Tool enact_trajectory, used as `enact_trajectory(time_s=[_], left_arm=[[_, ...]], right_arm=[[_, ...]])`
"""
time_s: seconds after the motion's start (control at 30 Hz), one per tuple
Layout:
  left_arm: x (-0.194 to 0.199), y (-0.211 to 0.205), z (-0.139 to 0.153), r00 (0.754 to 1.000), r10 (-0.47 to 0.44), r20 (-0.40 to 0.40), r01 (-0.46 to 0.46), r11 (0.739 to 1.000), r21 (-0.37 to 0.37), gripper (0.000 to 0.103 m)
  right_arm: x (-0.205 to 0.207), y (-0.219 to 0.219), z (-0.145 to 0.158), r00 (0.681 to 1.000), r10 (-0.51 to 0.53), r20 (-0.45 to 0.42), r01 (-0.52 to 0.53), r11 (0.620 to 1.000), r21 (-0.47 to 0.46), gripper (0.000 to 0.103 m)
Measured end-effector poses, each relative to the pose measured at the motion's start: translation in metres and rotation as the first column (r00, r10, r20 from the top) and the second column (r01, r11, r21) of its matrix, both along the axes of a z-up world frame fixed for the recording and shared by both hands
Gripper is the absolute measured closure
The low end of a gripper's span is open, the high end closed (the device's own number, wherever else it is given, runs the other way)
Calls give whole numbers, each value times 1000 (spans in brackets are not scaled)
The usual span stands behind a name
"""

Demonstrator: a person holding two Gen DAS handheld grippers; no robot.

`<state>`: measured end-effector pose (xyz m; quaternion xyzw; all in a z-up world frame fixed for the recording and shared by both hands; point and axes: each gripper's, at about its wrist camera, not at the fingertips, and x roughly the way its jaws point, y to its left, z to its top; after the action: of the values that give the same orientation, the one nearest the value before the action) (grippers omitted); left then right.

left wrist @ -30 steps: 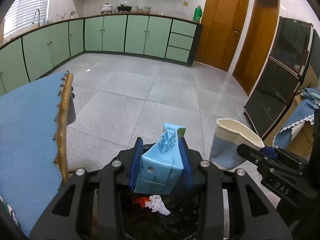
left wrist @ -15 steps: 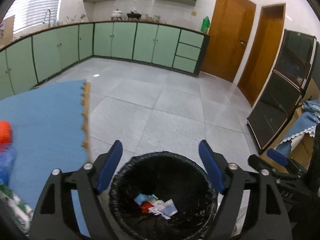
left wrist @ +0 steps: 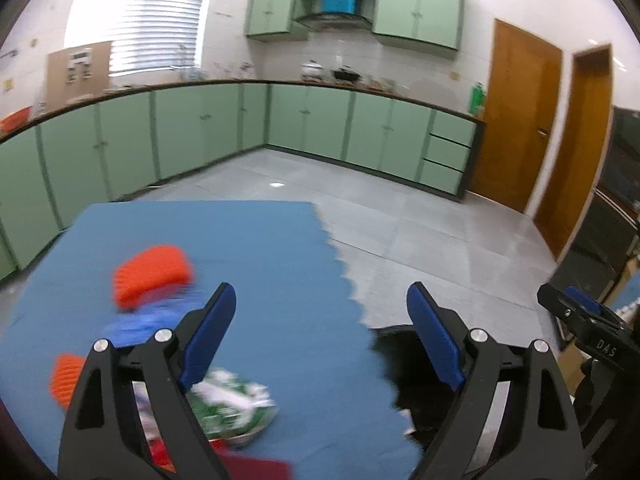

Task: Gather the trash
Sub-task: 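Return both tools to the table and grasp the orange foam net with the left tool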

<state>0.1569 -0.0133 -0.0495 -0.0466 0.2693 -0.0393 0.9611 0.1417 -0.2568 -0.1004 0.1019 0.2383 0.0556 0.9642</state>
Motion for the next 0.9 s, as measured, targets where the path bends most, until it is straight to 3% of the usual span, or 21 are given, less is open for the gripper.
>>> enact_trajectory(time_s=[0.37,0.67,0.9], left_arm=[[-48,95,10,979,203,18,-204,977,67,18],[-73,131,-13,966,258,-35,-255,965,66,18],[-63,146,-43,958,267,-103,-258,962,89,22]], right_arm=[[-2,106,3,986,161,39,-161,987,-27,6],[-5,150,-6,977,214,22,-213,976,-40,6],[-4,166,-12,974,228,-2,-228,972,-58,6]])
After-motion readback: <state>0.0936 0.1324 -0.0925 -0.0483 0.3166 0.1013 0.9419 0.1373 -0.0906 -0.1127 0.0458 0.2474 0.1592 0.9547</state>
